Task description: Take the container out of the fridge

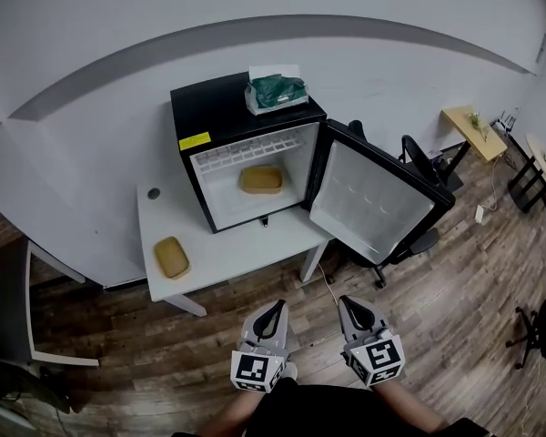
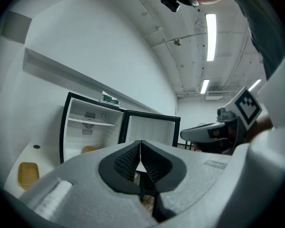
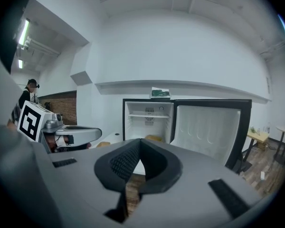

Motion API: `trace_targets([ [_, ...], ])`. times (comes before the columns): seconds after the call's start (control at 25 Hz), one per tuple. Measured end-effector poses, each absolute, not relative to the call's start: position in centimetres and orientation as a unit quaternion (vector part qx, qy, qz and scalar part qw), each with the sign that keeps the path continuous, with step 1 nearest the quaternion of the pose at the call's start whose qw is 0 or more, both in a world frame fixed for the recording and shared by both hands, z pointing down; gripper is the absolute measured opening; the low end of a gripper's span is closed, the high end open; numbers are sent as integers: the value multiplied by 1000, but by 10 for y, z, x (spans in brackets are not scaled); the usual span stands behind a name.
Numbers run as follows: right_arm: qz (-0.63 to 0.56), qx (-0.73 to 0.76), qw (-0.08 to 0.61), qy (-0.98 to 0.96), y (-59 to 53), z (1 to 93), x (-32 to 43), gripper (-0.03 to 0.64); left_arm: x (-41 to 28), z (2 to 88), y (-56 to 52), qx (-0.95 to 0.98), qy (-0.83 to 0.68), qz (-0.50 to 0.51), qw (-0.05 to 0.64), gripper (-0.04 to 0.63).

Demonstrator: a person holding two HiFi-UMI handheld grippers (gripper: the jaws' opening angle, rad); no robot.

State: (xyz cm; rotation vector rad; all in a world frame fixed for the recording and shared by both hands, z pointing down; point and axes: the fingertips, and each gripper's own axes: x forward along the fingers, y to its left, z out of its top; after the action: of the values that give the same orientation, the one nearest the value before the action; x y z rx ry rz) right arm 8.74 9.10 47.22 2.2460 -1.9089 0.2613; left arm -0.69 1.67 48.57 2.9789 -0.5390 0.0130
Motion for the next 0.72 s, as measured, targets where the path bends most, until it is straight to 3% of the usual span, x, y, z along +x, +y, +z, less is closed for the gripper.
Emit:
trace_targets([
  [0.72,94,722,114,-675,17,497,112,-2,-11,517,-37,967,-233,12,100,17],
])
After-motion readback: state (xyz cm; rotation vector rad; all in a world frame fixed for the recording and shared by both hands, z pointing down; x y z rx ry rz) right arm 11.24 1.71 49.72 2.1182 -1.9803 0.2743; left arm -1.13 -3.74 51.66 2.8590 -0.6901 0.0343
